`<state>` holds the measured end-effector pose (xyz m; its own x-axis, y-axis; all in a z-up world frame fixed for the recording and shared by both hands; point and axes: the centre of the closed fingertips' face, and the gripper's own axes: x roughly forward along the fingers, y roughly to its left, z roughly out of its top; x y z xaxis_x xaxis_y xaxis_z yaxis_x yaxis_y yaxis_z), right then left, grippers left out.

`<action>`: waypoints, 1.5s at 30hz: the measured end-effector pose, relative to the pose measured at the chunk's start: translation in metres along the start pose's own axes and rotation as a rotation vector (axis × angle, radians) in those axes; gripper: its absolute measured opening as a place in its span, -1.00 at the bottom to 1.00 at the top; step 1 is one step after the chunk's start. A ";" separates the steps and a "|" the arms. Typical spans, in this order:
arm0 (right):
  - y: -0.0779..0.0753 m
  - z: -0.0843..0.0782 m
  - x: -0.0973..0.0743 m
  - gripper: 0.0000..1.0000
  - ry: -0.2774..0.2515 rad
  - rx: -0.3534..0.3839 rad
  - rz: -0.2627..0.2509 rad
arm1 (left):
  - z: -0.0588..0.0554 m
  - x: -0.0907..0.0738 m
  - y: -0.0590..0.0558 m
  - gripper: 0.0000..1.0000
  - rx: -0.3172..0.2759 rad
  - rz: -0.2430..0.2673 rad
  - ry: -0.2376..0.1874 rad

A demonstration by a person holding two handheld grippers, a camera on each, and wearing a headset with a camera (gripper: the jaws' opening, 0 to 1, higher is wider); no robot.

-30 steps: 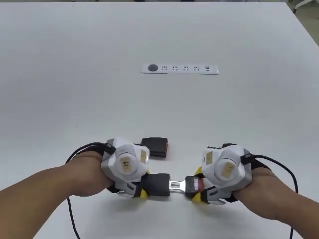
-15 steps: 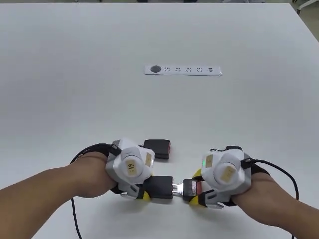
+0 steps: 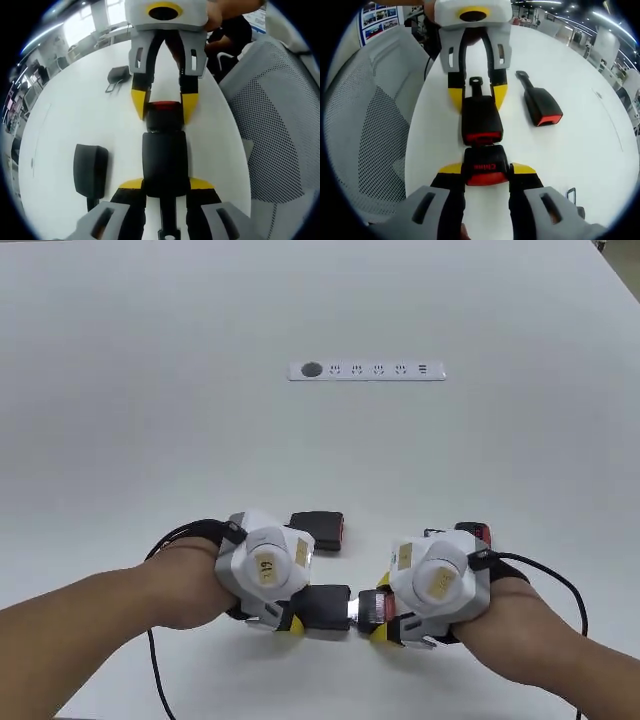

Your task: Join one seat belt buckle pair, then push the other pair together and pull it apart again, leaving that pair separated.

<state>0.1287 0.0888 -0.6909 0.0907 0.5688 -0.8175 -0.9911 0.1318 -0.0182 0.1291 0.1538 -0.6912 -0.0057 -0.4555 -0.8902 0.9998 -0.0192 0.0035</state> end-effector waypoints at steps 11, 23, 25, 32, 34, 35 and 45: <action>0.001 -0.006 0.003 -0.38 0.025 -0.015 -0.010 | -0.003 -0.002 0.002 -0.39 -0.036 0.006 -0.016; 0.002 -0.005 0.003 -0.38 0.048 -0.016 -0.017 | -0.003 -0.004 -0.001 -0.40 -0.057 0.015 -0.043; 0.002 -0.005 0.002 -0.38 0.048 -0.011 -0.017 | -0.002 -0.005 -0.002 -0.40 -0.062 0.013 -0.045; 0.001 -0.003 0.003 -0.35 0.054 -0.009 -0.018 | 0.000 -0.004 -0.004 -0.38 -0.065 0.013 -0.011; 0.000 -0.004 0.002 -0.34 0.059 0.004 -0.012 | 0.001 -0.005 -0.004 -0.37 -0.055 0.012 -0.002; 0.000 -0.004 0.002 -0.34 0.062 0.004 -0.011 | 0.002 -0.005 -0.005 -0.37 -0.057 0.012 0.005; 0.000 0.001 -0.005 -0.32 0.056 -0.007 -0.029 | -0.004 -0.009 -0.003 -0.35 -0.091 0.036 0.045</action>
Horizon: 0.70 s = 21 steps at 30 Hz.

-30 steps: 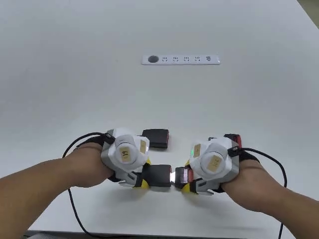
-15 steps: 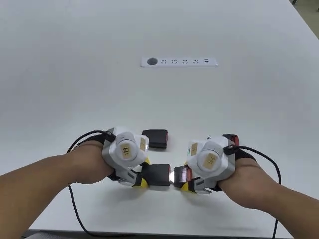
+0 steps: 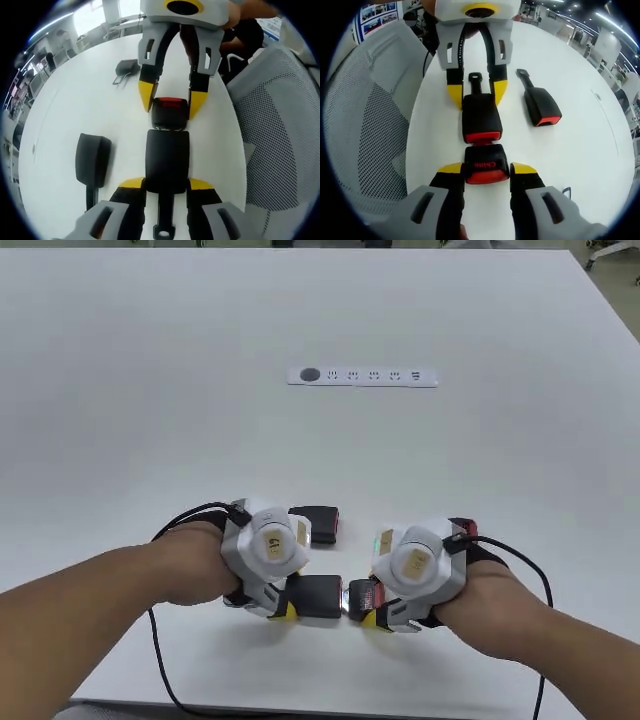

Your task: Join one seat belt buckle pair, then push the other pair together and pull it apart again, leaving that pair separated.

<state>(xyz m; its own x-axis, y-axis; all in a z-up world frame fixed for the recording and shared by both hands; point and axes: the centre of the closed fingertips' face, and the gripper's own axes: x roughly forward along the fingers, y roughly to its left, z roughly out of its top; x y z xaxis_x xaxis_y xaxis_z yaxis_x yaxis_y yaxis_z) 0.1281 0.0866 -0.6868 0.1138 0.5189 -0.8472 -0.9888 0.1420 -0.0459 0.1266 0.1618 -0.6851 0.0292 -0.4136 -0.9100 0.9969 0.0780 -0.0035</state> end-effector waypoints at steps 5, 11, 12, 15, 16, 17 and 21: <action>-0.001 0.013 -0.016 -0.28 -0.049 0.021 -0.001 | 0.010 -0.019 0.005 -0.33 -0.029 0.026 -0.039; -0.023 0.017 -0.039 -0.32 -0.076 0.003 -0.036 | 0.025 -0.033 0.023 -0.31 -0.035 0.074 -0.089; -0.027 0.015 -0.041 -0.33 -0.079 0.004 -0.039 | 0.026 -0.034 0.027 -0.30 -0.035 0.084 -0.090; -0.044 0.008 -0.051 -0.34 -0.071 0.003 -0.071 | 0.029 -0.034 0.046 -0.21 -0.044 0.115 -0.111; -0.048 0.006 -0.053 -0.34 -0.072 0.008 -0.076 | 0.032 -0.035 0.048 -0.20 -0.042 0.117 -0.117; -0.056 0.000 -0.056 -0.34 -0.068 0.014 -0.088 | 0.034 -0.036 0.052 -0.19 -0.037 0.119 -0.125; -0.074 -0.018 -0.064 -0.35 -0.044 0.027 -0.114 | 0.037 -0.033 0.061 -0.26 -0.028 0.103 -0.113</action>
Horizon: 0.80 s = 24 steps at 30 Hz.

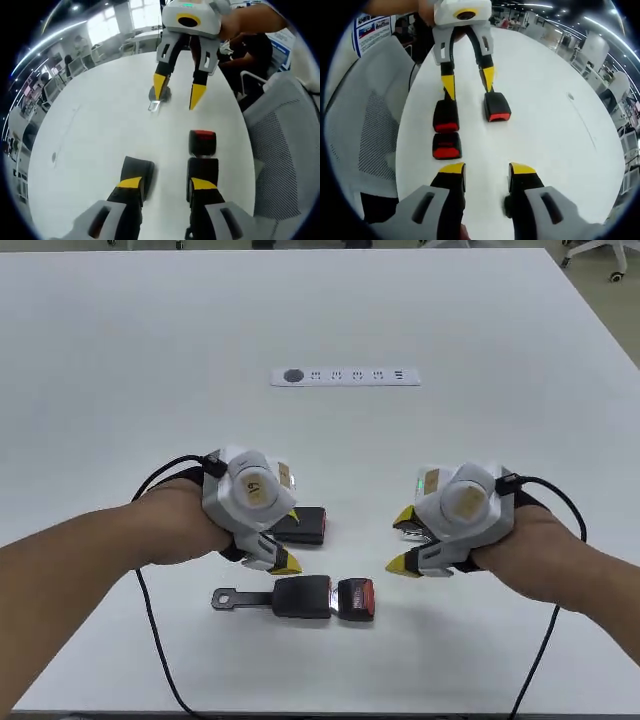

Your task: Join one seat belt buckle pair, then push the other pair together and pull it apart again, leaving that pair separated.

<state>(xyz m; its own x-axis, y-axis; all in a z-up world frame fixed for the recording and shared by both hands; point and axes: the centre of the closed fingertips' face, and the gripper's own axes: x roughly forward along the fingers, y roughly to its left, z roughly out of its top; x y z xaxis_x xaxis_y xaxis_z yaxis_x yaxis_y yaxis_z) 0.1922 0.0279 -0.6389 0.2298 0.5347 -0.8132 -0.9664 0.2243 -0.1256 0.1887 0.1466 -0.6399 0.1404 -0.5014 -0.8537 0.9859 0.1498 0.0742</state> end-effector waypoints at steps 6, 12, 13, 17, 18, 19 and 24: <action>-0.033 -0.038 -0.005 -0.29 0.050 0.026 -0.042 | 0.000 0.011 0.026 -0.12 0.013 0.028 0.008; -0.049 -0.065 -0.009 -0.25 0.088 0.041 -0.053 | -0.010 0.019 0.048 -0.12 0.069 0.037 0.070; -0.049 -0.067 -0.008 -0.25 0.093 0.040 -0.047 | -0.012 0.021 0.050 -0.12 0.069 0.031 0.075; -0.050 -0.075 -0.004 -0.26 0.098 0.045 -0.032 | -0.018 0.028 0.048 -0.10 0.061 -0.011 0.106; -0.050 -0.076 -0.003 -0.27 0.101 0.038 -0.023 | -0.020 0.030 0.046 -0.10 0.082 -0.027 0.116; -0.051 -0.077 -0.001 -0.27 0.103 0.036 -0.019 | -0.025 0.033 0.047 -0.11 0.085 -0.031 0.127; -0.047 -0.079 0.005 -0.30 0.109 0.026 0.012 | -0.033 0.039 0.049 -0.12 0.086 -0.036 0.142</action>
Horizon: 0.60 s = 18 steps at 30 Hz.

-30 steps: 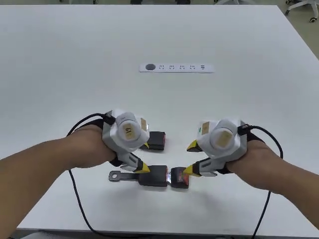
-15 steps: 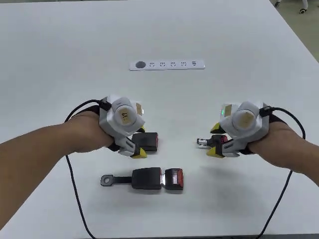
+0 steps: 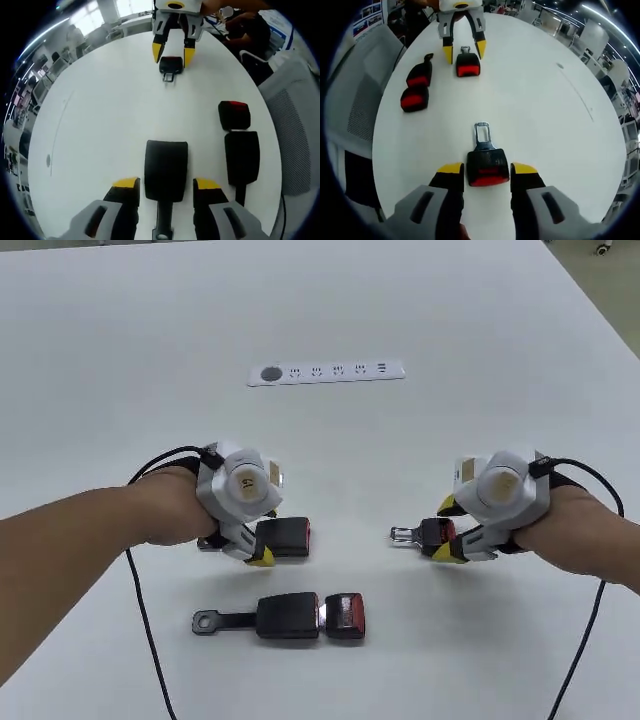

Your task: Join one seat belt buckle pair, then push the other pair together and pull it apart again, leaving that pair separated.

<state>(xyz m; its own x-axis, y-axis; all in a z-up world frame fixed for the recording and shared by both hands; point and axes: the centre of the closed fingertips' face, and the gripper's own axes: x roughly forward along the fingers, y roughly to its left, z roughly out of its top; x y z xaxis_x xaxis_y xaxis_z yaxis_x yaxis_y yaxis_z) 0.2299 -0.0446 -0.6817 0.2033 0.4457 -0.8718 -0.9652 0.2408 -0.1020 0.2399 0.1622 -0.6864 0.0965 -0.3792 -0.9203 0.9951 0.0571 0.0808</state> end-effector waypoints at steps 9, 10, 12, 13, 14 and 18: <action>0.002 -0.003 0.005 -0.33 -0.006 -0.018 0.035 | 0.002 0.005 0.003 -0.29 -0.001 -0.028 -0.031; 0.001 -0.004 0.006 -0.33 -0.006 -0.024 0.041 | 0.001 0.006 0.003 -0.31 -0.003 -0.035 -0.034; 0.001 -0.004 0.007 -0.34 -0.006 -0.028 0.045 | 0.001 0.006 0.003 -0.31 0.005 -0.039 -0.036; 0.001 -0.004 0.007 -0.34 -0.005 -0.027 0.047 | 0.002 0.006 0.002 -0.31 0.006 -0.040 -0.038; 0.002 -0.005 0.006 -0.34 -0.003 -0.027 0.050 | 0.002 0.005 0.002 -0.32 0.009 -0.041 -0.041; 0.001 -0.004 0.008 -0.35 0.005 -0.040 0.054 | 0.002 0.006 0.002 -0.32 0.018 -0.044 -0.042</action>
<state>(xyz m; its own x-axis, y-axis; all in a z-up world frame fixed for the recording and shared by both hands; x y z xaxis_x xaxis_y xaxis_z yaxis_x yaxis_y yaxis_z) 0.2295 -0.0444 -0.6906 0.1498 0.4530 -0.8789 -0.9807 0.1813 -0.0737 0.2426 0.1579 -0.6911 0.0533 -0.4190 -0.9064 0.9986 0.0230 0.0480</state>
